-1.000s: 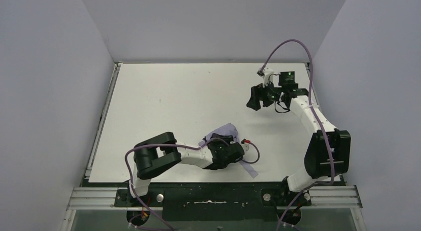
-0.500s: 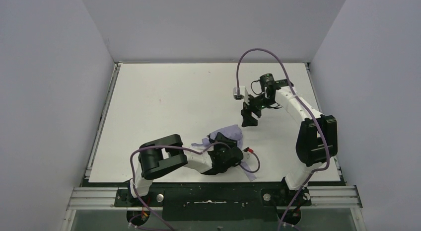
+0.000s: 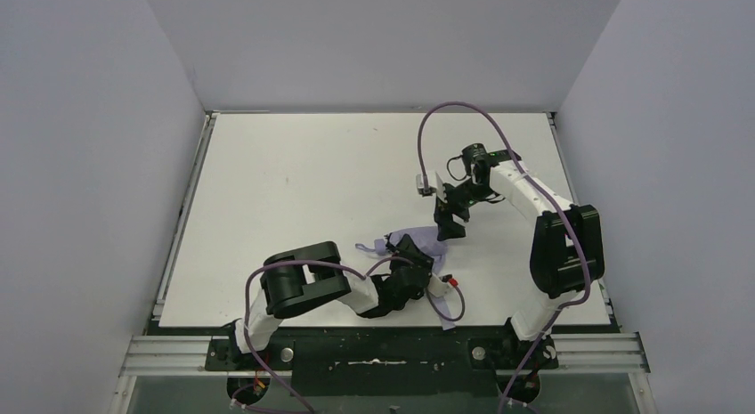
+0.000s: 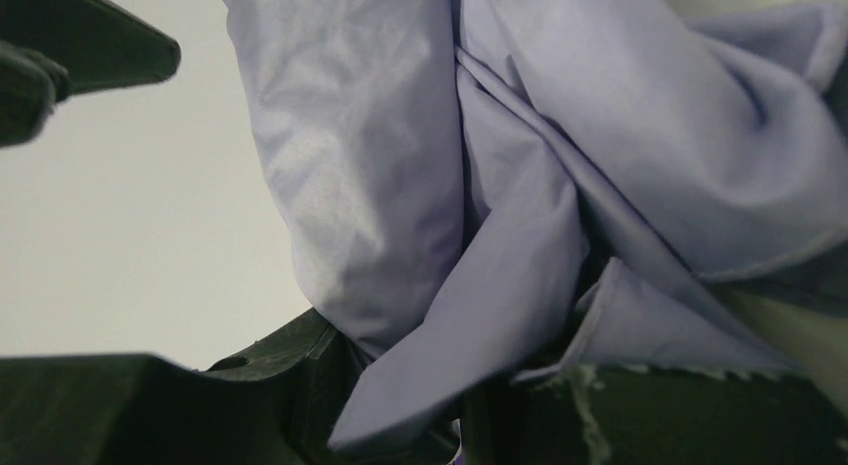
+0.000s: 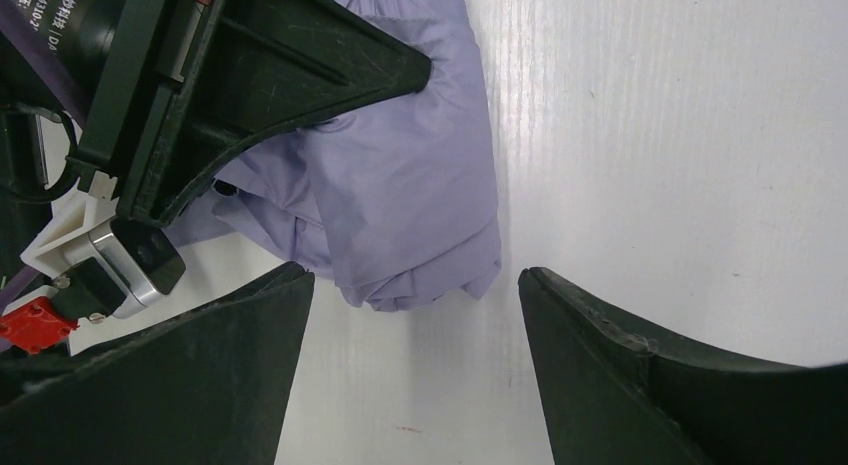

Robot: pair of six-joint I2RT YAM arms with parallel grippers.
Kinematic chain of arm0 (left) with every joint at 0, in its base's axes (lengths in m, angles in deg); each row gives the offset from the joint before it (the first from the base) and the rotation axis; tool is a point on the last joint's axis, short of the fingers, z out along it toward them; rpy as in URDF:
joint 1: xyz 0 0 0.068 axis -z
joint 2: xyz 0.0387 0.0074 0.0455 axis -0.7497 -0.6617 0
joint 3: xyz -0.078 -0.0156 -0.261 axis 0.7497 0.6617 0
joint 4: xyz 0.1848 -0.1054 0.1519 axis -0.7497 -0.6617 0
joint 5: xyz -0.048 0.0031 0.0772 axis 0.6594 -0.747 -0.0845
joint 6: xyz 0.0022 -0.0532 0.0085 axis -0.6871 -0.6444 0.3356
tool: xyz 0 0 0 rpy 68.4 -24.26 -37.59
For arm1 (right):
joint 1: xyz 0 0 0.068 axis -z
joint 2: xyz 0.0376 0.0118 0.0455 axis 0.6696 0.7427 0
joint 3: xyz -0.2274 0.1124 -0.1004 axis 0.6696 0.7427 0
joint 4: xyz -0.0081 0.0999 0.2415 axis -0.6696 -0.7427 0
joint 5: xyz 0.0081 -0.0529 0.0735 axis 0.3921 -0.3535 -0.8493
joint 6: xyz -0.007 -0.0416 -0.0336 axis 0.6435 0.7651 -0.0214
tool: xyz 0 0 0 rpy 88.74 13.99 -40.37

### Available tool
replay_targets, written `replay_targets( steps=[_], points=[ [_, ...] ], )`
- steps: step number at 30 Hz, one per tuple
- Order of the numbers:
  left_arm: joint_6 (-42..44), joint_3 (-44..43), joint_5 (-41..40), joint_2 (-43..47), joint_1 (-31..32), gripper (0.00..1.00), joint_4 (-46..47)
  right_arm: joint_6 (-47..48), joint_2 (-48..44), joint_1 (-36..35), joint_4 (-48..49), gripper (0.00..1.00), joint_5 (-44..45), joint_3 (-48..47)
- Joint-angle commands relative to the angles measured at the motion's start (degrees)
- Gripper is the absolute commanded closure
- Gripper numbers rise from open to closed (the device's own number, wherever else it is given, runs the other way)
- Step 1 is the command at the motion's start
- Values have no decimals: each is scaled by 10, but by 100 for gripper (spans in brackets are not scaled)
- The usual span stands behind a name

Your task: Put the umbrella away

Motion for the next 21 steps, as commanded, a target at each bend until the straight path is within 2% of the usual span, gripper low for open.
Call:
replay_targets(
  steps=[1, 21],
  points=[
    [57, 29, 103, -52, 3, 100, -28, 21, -5, -11, 5, 22, -8, -6],
    [47, 42, 121, -29, 5, 100, -48, -10, 107, -40, 44, 27, 56, -10]
  ],
)
